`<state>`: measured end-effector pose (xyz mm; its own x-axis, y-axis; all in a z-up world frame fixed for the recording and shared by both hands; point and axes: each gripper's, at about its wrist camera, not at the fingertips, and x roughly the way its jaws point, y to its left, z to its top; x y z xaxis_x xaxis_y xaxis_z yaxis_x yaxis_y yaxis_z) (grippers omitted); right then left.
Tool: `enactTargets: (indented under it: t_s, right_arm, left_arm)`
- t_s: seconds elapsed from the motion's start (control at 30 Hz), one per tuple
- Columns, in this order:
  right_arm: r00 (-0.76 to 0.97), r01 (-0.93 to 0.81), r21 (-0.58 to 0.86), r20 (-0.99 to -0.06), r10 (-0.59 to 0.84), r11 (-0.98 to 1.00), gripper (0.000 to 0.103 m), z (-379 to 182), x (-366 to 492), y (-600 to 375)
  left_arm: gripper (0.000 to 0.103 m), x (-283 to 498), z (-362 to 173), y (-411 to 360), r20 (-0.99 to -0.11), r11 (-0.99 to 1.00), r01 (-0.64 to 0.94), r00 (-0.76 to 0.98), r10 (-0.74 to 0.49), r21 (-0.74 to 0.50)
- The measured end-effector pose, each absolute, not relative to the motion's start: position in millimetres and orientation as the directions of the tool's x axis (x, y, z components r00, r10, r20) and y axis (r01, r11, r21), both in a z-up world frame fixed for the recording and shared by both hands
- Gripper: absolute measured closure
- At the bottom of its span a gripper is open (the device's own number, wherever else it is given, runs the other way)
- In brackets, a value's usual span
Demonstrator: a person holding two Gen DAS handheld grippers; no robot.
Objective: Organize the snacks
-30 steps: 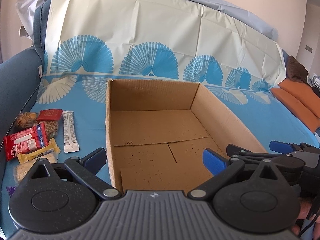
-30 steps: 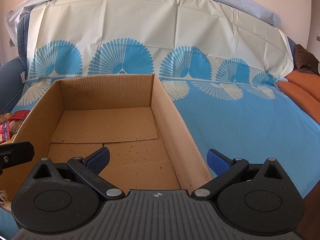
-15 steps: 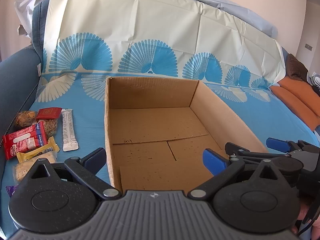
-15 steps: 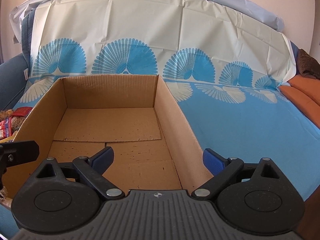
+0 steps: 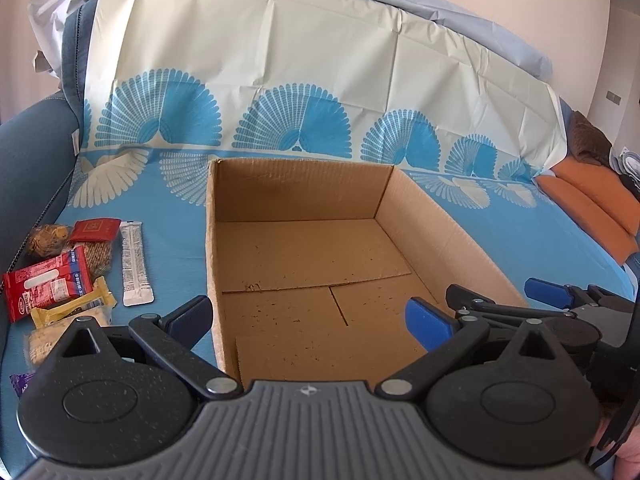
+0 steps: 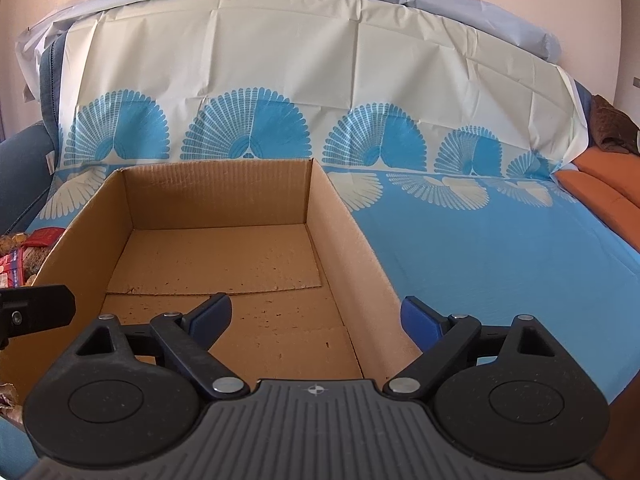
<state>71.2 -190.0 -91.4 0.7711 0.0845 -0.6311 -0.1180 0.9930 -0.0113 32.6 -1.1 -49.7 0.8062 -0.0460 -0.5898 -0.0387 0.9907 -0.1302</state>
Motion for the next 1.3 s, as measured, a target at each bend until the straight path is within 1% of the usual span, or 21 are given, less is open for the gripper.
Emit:
enactTargets:
  t_s: [0.47,0.57,0.67,0.73,0.77,0.83,0.87,0.9,0.93,1.03,1.1,1.17,1.27,1.3]
  right_arm:
    - [0.773,-0.128,0.005,-0.627,0.103,0.992,0.012,-90,70,-188]
    - [0.776,-0.126,0.003,-0.622,0.101,0.992,0.012,-89,68,-183]
    - [0.780,-0.130,0.014,-0.616,0.111,0.991,0.012,-86,67,-176]
    - [0.782,-0.138,0.021,-0.612,0.122,0.990,0.012,-85,65,-170]
    - [0.783,-0.142,0.024,-0.609,0.127,0.990,0.012,-83,65,-166]
    - [0.785,-0.151,0.036,-0.604,0.141,0.988,0.012,-80,63,-157]
    - [0.785,-0.156,0.046,-0.600,0.153,0.987,0.013,-78,63,-152]
    - [0.786,-0.165,0.058,-0.595,0.167,0.985,0.014,-76,62,-147]
    - [0.787,-0.174,0.069,-0.590,0.180,0.982,0.014,-74,61,-142]
    - [0.789,-0.200,0.111,-0.571,0.227,0.973,0.020,-67,56,-124]
    - [0.782,-0.228,0.145,-0.562,0.270,0.963,0.027,-62,54,-112]
    - [0.774,-0.267,0.172,-0.548,0.317,0.948,0.031,-58,51,-97]
    - [0.751,-0.330,0.208,-0.533,0.390,0.921,0.034,-55,45,-72]
    - [0.738,-0.353,0.219,-0.533,0.414,0.910,0.035,-55,43,-62]
  left_arm:
    - [0.001,30,-41,5,-0.569,0.989,-0.011,0.819,-0.077,-0.150]
    - [0.004,26,-40,8,-0.561,0.988,0.005,0.823,-0.093,-0.155]
    - [0.015,21,-38,11,-0.553,0.989,0.019,0.828,-0.098,-0.147]
    - [0.033,19,-38,13,-0.551,0.989,0.028,0.828,-0.104,-0.145]
    - [0.038,17,-38,16,-0.548,0.989,0.033,0.829,-0.108,-0.144]
    - [0.057,13,-36,22,-0.538,0.989,0.042,0.835,-0.114,-0.144]
    - [0.061,11,-33,27,-0.533,0.988,0.053,0.837,-0.123,-0.146]
    - [0.070,10,-30,32,-0.529,0.987,0.068,0.838,-0.136,-0.146]
    - [0.072,11,-26,40,-0.528,0.986,0.083,0.836,-0.149,-0.147]
    - [0.072,18,-11,69,-0.537,0.983,0.109,0.825,-0.174,-0.150]
    - [0.072,22,0,90,-0.537,0.990,0.111,0.831,-0.144,-0.092]
    - [0.072,27,4,112,-0.547,0.993,0.119,0.830,-0.113,-0.026]
    - [0.072,37,-8,148,-0.568,0.991,0.125,0.820,-0.075,0.049]
    - [0.072,43,-20,163,-0.593,0.992,0.116,0.803,-0.061,0.054]
